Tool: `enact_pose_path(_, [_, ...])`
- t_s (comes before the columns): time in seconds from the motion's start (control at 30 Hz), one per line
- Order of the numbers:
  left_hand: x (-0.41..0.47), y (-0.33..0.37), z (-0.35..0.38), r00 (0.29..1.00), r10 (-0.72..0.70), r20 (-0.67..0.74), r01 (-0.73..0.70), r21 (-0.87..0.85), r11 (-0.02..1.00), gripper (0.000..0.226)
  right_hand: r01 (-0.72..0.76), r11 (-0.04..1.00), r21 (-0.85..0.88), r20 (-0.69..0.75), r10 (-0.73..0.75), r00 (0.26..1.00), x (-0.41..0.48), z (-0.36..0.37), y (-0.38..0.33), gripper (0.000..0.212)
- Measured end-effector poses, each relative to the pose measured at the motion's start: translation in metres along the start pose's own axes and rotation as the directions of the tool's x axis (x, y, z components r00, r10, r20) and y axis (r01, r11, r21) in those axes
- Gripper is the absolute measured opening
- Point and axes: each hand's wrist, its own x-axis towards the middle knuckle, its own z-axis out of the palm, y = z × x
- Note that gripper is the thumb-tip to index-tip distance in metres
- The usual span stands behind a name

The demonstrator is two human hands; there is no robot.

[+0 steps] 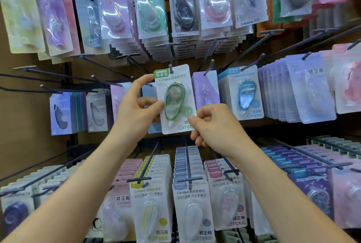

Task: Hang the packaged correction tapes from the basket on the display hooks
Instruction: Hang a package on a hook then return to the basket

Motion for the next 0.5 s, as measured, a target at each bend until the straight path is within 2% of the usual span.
enact_pose_path(0.1, [0.010,-0.013,-0.001,0.986,0.162,-0.032,-0.143,0.316,0.938,0.057,-0.007,0.991,-0.134,0.027,0.011,1.000,0.002,0.008,0.001,0.014])
enact_pose_path(0.17, [0.020,-0.020,0.000,0.980,0.195,-0.026,-0.163,0.449,0.879,0.052,-0.010,0.977,-0.214,0.017,0.014,1.000,0.002,0.011,0.002,0.016])
enact_pose_path(0.3, [0.035,-0.030,0.008,0.986,0.165,-0.025,-0.126,0.532,0.837,0.050,0.015,0.915,-0.402,0.012,-0.011,1.000,-0.002,0.009,0.004,0.024])
enact_pose_path(0.5, [0.052,-0.050,0.016,0.986,0.165,0.006,-0.137,0.589,0.796,0.052,0.048,0.876,-0.480,0.045,-0.030,0.999,-0.007,0.008,0.009,0.052])
